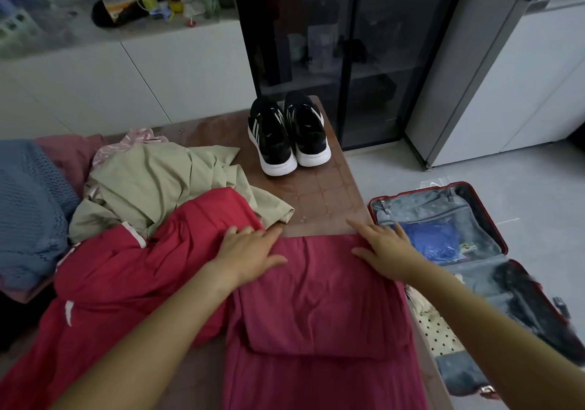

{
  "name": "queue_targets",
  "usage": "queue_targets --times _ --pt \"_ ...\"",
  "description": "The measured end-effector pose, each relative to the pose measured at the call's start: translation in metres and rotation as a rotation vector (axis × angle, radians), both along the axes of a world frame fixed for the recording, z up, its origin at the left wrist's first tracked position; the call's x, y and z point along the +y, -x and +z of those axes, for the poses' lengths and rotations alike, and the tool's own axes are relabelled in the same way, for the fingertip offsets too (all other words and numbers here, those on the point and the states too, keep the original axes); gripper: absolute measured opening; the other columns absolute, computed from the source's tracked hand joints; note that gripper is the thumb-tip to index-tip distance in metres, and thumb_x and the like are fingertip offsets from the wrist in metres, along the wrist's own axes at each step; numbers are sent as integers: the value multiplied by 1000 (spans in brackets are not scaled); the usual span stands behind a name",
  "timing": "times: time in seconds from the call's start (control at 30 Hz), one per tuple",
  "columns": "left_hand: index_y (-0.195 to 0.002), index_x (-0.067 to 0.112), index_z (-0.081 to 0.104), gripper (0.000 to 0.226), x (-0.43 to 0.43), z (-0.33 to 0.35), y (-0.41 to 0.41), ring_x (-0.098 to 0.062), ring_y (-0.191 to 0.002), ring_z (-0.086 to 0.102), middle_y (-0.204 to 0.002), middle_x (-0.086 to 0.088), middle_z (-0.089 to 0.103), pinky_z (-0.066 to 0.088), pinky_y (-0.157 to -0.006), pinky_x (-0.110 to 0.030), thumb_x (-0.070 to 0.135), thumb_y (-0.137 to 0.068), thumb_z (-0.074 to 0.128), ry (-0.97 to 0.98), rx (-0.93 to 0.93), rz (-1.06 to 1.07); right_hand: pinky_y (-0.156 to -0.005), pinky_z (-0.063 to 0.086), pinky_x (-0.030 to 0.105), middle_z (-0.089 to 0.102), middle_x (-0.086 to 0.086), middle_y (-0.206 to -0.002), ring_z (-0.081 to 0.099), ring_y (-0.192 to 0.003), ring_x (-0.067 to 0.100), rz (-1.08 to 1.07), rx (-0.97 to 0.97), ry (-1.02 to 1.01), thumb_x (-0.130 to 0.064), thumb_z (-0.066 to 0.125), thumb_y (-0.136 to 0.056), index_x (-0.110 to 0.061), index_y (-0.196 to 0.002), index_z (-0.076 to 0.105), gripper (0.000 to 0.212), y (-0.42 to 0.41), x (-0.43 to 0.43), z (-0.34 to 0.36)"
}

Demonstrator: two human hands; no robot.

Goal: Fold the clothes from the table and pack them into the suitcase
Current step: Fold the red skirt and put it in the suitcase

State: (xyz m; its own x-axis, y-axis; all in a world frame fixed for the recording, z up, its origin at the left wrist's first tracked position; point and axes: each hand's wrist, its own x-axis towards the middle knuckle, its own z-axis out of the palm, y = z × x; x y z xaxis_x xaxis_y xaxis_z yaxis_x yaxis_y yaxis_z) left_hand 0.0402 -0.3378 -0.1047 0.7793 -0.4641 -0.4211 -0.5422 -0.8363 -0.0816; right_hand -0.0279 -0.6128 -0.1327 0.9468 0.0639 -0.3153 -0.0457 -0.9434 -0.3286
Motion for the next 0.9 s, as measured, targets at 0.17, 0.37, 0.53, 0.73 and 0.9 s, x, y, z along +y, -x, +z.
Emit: queue_targets --times 0.17,0.37,0.53,0.73,0.9 --pt "-112 24 56 29 -1 11 -20 -20 -116 54 -121 4 60 32 -98 -41 43 -91 55 7 40 -15 -100 31 36 60 -1 -120 52 -117 22 88 98 111 -48 58 -88 -21 -122 55 44 -29 0 13" --pt "-112 26 62 26 -2 46 -62 -25 -112 56 -117 1 58 39 -94 -42 41 -92 55 223 -160 111 -108 24 46 60 1 -109 54 -111 24 -46 -65 100 -43 55 -91 -21 -107 56 28 -75 -13 44" --pt "-107 24 66 25 -12 79 -101 -27 -102 59 -108 -4 58 39 -84 -39 41 -92 55 322 -460 130 -115 10 46 67 7 -86 62 -95 27 -162 -395 193 -38 48 -95 -16 -101 45 23 -113 -9 77" --pt "-100 22 69 20 -5 84 -75 -28 -90 61 -96 -3 60 40 -77 -38 37 -89 60 459 -505 44 -111 24 55 62 10 -63 65 -67 30 -121 -706 182 -37 52 -90 -9 -91 53 28 -78 -16 80" --pt "-85 25 67 18 28 80 26 -22 -70 62 -78 4 59 44 -66 -36 34 -78 53 460 -498 -166 -92 36 44 70 -3 -77 67 -70 21 51 -819 116 -47 37 -96 -15 -89 69 45 33 -20 58"
